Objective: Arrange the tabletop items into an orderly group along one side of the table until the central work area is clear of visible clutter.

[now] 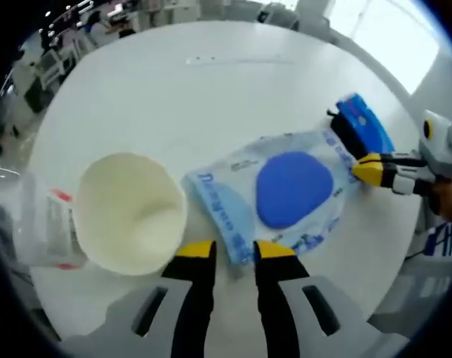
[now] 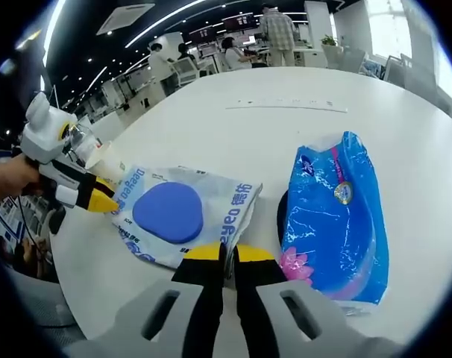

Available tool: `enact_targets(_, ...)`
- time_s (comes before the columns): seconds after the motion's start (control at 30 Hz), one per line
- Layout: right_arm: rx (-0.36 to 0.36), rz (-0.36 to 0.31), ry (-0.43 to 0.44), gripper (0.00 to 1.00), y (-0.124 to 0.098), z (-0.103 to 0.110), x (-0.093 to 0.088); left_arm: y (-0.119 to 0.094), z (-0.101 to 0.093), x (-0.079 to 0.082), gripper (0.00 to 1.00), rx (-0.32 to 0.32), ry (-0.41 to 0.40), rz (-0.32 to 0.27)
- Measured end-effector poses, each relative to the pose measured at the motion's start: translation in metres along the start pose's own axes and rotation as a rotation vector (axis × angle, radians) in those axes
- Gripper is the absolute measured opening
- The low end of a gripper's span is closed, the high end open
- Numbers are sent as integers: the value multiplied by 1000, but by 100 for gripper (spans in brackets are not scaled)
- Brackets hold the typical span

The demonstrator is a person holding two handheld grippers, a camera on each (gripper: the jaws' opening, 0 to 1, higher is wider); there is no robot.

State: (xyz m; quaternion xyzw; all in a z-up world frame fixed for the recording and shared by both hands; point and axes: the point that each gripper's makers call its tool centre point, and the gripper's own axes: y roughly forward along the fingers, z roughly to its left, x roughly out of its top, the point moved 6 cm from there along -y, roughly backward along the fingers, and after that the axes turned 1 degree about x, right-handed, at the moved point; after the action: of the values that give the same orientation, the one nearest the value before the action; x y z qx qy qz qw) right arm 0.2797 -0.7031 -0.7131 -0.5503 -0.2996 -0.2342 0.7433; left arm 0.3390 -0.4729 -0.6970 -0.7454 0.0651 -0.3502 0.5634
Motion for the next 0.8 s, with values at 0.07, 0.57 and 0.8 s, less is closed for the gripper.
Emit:
enact_targets(0.07, 3, -1, 4, 3, 0, 0, 0, -2, -1, -1, 18, -2, 3, -2)
enact_targets(0.57, -24, -9, -73, 8, -17, 1, 3, -40, -32, -15, 26, -61, -45, -191)
enact_targets(0.8, -15, -33, -65, 11, -27, 5, 5, -62, -43, -18, 39, -62, -30, -296)
